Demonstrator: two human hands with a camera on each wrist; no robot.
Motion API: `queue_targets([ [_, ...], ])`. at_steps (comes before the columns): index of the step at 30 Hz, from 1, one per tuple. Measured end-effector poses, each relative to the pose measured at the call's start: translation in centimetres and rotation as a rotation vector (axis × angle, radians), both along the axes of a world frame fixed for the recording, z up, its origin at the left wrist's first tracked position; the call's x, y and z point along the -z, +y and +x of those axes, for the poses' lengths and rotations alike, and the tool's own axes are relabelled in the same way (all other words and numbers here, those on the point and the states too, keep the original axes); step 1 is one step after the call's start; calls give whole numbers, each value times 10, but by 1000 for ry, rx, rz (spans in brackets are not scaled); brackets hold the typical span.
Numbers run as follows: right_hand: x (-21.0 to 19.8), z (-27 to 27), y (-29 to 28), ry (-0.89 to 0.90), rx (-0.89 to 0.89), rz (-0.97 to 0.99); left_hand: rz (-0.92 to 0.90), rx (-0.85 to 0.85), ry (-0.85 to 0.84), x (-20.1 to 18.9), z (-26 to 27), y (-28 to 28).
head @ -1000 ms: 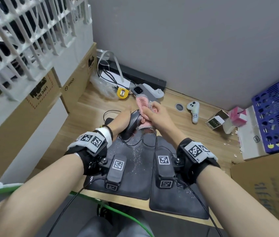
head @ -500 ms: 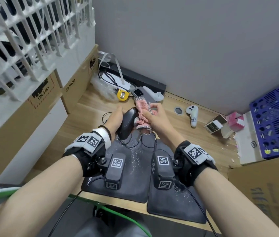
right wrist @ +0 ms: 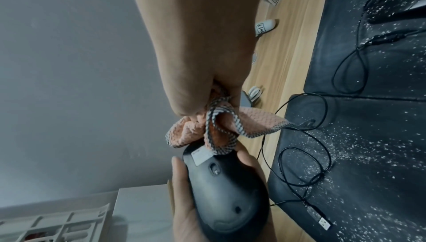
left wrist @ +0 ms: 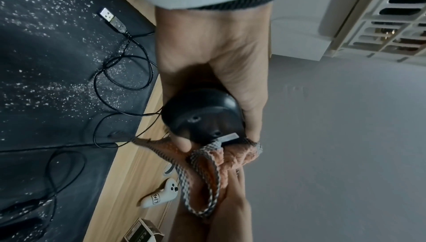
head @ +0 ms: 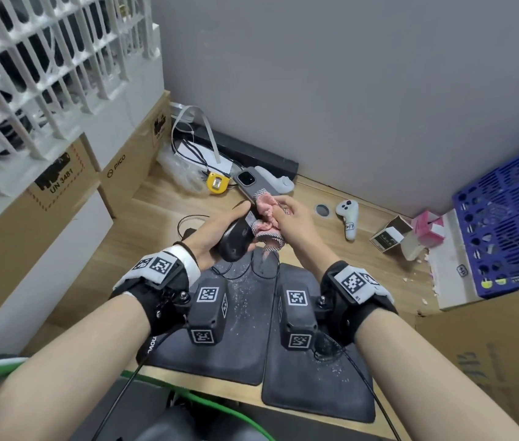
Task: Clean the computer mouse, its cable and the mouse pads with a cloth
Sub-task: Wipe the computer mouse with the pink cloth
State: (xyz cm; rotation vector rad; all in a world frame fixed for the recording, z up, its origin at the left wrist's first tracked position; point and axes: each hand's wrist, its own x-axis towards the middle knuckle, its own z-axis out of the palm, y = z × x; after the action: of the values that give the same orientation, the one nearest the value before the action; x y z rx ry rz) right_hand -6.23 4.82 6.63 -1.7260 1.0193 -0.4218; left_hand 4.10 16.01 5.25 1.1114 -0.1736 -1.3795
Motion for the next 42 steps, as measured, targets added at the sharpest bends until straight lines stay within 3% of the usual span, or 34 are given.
queue_targets([
  [6,2,-12,-6,82,-113,-64,9,-58,-37,-7,-11,-3],
  [10,-2,-35,-20,172,-221,86,68,-84,-108,-14,-20,-11],
  [15,-8,-51,-38,-31,-7,115,49,-18,-151,-23,-39,-28],
  [19,-7,-62,-40,-86,-16,123,42,-23,-212,-26,-57,-44],
  [26,-10,-80,-48,85,-149,118,159,-134,-315,-15,-60,-59],
  [31,-16,-78,-54,-16,12,136,132,-39,-325,-12,-63,-65],
  [35,-8,-73,-50,-1,-2,165,118,-129,-312,-14,-58,-80],
  [38,-8,-73,-51,65,-107,200,147,-196,-347,-12,-45,-89],
  [42,-9,-68,-63,62,-52,207,199,-153,-312,-2,-30,-92],
])
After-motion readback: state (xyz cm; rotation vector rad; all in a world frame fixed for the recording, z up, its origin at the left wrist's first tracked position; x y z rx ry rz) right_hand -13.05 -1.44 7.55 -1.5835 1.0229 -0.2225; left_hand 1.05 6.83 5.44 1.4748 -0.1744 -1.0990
